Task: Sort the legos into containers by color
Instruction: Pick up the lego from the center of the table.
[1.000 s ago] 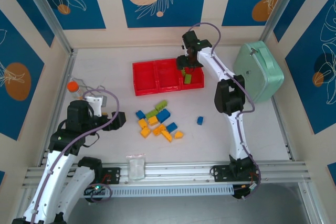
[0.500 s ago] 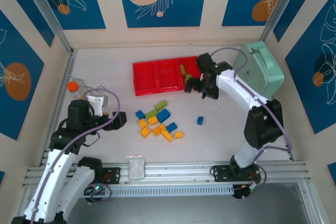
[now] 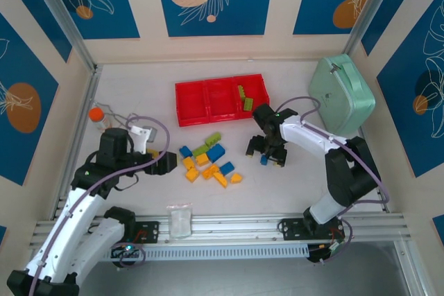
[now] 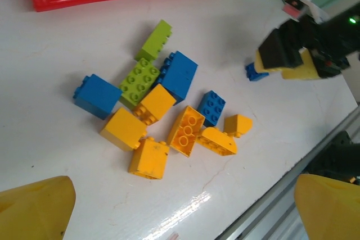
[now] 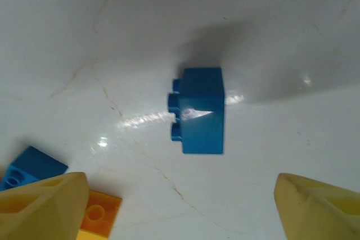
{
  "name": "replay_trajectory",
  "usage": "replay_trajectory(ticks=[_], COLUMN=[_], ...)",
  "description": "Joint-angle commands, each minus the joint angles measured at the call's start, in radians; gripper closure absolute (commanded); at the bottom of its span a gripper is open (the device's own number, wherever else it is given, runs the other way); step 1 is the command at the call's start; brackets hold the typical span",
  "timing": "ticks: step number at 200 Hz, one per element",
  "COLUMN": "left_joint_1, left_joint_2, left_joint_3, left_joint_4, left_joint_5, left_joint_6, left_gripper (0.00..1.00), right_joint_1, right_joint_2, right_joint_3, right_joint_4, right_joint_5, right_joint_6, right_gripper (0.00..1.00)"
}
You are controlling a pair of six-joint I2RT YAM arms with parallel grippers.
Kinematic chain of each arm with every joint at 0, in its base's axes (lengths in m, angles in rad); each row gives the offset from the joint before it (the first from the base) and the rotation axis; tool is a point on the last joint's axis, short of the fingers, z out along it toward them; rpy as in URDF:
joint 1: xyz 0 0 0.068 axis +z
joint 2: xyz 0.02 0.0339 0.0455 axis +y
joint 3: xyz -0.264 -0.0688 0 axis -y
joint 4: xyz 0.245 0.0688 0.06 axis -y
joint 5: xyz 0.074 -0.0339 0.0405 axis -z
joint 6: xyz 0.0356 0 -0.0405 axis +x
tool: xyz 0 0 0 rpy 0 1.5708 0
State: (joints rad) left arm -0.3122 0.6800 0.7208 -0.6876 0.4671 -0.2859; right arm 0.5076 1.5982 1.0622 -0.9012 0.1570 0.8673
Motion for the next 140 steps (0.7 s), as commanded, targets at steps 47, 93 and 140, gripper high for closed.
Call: replay_trajectory(ticks=[47,93,140], left_joint_1=[-0.144,-0.189,-0.191], left_joint_2=[-0.033,-0.057,-0.07], left_joint_3=[-0.003,-0.004,-0.006], left_joint_4=[-0.009,-0.021,-0.021], left_joint_5=[-0.115,-0.175,-0.195], left_joint_6=[0.021,0.017,0.018], left_gripper=[0.01,0.01,0.01], right_joint_1=[0.006,0.033,0.064], right_joint_2=[0.196,0.182,0.19], right_joint_3=[0.133,0.085,0.116], right_joint_4=[-0.025,-0.023,-0.075], right_joint_5=[0.06,0.11,0.102], right_joint_6=[0.012,0.061,0.056], right_gripper=[0.33,0.51,0.72])
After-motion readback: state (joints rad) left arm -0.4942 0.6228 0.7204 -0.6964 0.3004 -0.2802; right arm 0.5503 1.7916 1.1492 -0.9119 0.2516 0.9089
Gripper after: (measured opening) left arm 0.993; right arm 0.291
